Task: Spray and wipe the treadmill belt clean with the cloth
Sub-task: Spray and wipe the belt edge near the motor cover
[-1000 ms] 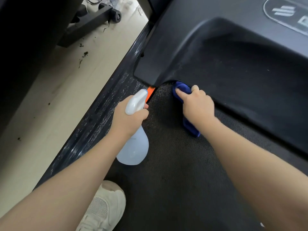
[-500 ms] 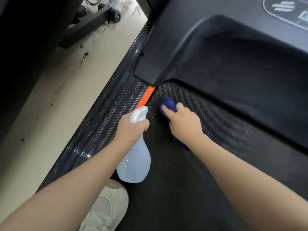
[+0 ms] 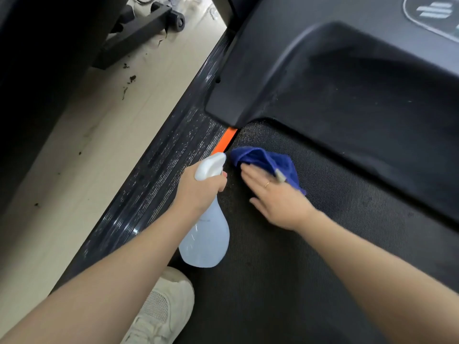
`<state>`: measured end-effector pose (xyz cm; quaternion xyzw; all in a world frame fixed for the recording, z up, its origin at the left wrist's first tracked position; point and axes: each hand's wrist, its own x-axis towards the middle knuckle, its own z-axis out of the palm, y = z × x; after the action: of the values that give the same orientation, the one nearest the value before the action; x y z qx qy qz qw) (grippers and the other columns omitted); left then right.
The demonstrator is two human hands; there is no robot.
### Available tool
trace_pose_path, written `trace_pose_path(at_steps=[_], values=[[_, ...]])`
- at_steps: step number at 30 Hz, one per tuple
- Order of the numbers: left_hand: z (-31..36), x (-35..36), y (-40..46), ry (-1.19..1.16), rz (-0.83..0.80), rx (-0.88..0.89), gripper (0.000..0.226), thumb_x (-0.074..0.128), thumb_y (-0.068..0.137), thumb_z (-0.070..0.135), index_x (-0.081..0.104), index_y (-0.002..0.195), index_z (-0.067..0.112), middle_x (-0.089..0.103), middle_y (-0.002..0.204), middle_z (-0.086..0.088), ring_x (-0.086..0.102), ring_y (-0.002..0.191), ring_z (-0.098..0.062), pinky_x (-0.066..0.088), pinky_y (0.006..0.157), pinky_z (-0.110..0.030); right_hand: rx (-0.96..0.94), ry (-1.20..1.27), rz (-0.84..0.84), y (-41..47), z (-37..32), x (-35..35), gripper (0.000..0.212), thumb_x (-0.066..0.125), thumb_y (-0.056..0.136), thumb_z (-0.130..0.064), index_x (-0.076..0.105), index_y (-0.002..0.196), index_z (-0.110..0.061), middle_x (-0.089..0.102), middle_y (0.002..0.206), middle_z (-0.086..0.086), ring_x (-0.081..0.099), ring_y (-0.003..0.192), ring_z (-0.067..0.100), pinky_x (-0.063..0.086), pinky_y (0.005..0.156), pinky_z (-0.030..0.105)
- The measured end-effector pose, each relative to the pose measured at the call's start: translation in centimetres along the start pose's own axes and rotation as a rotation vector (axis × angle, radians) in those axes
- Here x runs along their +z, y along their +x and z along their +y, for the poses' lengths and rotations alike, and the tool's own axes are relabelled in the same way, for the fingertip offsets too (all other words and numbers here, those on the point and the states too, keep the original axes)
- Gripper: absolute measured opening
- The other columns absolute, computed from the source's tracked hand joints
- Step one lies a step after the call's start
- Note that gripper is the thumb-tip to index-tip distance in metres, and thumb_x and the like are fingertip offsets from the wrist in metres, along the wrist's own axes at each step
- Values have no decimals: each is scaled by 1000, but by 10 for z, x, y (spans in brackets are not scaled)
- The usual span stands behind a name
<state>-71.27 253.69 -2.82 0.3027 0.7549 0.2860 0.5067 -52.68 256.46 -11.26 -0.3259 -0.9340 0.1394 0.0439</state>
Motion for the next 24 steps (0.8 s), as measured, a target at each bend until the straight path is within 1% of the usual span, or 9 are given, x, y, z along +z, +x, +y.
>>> trace_pose_path(at_steps=[2, 6, 8, 10, 13, 14, 16, 19, 24], values=[[-1, -2, 2, -15, 9, 4, 30, 52, 51, 17, 64, 74, 32, 69, 85, 4, 60, 86, -14, 47, 80, -31, 87, 25, 1, 9, 31, -13, 69, 41, 85, -43, 39, 140, -2, 39, 146, 13, 46, 128, 30, 38, 101, 46], [-5, -5, 5, -42, 19, -5, 29, 53, 52, 14, 67, 73, 29, 64, 75, 9, 64, 90, -18, 50, 86, -36, 154, -49, 26, 5, 45, -15, 74, 42, 83, -57, 45, 137, -6, 40, 146, 10, 35, 135, 31, 20, 109, 47], [-5, -5, 5, -44, 35, 3, 21, 53, 51, 13, 65, 63, 26, 62, 68, 12, 66, 96, -24, 50, 89, -39, 126, -68, 38, 6, 21, -2, 65, 42, 85, -49, 46, 136, -9, 42, 145, 10, 37, 134, 32, 19, 109, 47], [-4, -6, 6, -47, 42, -6, 21, 53, 51, 13, 66, 65, 24, 63, 66, 14, 66, 97, -23, 50, 88, -38, 126, -86, 82, 16, 6, 7, 52, 49, 88, -36, 51, 133, -12, 46, 142, 8, 42, 131, 31, 19, 111, 48], [-5, -5, 6, -66, 33, -22, 25, 53, 51, 14, 67, 70, 23, 67, 74, 12, 66, 83, -5, 50, 79, -34, 114, -139, 111, 27, 16, 10, 47, 51, 88, -38, 55, 130, -18, 50, 139, 4, 44, 130, 29, 18, 110, 51], [-5, -6, 5, -70, 26, -26, 26, 53, 51, 15, 67, 71, 22, 69, 78, 10, 64, 78, 0, 50, 75, -32, 113, -176, 96, 29, 22, 8, 51, 46, 87, -45, 54, 131, -22, 49, 140, 3, 44, 130, 29, 18, 108, 54], [-6, -6, 5, -80, 27, -23, 28, 53, 51, 15, 67, 74, 19, 70, 82, 8, 64, 81, -4, 49, 75, -30, 151, -206, 76, 34, 27, 4, 56, 39, 85, -52, 52, 133, -26, 48, 141, 2, 44, 130, 28, 27, 102, 59], [-6, -7, 5, -100, 36, -16, 30, 53, 52, 13, 68, 77, 19, 67, 78, 8, 66, 92, -15, 50, 81, -28, 171, -134, 167, 28, 14, 7, 49, 38, 86, -41, 58, 127, -23, 54, 135, 2, 47, 122, 26, 42, 87, 51], [-5, -7, 2, -86, 18, -5, 28, 52, 51, 14, 67, 74, 7, 69, 82, 3, 60, 77, -8, 46, 75, -26, 61, -193, 169, 12, 3, 21, 44, 43, 86, -34, 58, 126, -24, 56, 132, -1, 44, 116, 22, 41, 83, 39]])
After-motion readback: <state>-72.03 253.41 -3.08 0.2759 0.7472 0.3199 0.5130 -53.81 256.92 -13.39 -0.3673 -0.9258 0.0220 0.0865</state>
